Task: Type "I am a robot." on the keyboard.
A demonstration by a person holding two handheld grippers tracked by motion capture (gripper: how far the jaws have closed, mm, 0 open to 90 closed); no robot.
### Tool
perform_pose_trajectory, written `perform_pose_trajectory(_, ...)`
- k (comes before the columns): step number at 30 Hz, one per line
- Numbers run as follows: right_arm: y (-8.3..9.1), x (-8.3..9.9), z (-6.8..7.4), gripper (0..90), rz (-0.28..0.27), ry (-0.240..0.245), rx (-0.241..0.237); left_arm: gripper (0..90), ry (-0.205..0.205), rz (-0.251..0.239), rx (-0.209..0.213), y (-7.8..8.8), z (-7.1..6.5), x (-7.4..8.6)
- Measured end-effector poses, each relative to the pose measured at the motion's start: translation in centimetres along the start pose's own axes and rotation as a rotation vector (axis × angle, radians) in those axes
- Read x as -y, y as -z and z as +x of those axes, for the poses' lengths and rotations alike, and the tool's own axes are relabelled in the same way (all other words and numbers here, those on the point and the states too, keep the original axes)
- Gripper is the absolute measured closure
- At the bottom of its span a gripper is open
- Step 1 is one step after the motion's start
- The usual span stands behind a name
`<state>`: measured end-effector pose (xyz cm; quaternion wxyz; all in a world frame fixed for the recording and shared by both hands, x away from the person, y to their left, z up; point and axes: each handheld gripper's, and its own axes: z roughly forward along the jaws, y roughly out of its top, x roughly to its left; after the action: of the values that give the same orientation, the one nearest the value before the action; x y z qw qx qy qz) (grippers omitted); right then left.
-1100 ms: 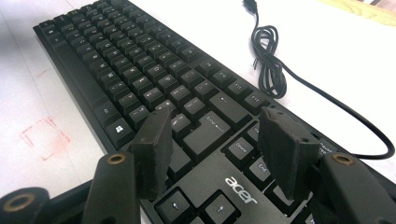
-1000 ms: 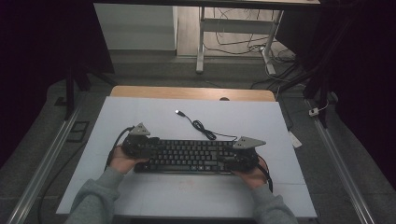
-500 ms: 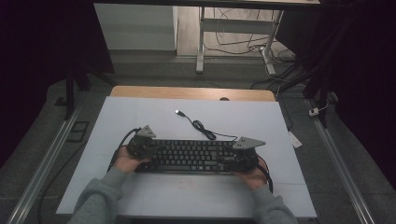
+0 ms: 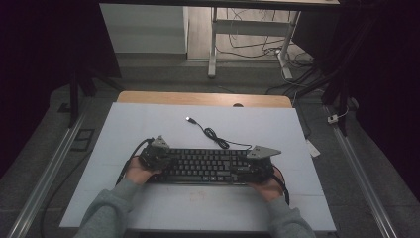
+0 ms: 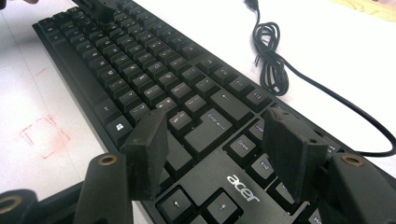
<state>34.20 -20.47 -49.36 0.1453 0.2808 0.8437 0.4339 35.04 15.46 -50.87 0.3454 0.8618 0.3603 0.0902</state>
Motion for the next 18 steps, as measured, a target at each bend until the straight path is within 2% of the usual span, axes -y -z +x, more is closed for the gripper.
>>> perform_pose_trajectory(18,-0.08,0.04,-0.02,41.1,0.015,0.008,0.001,88.1,0.004,0.013,-0.007,-0.78,0.04,0.14)
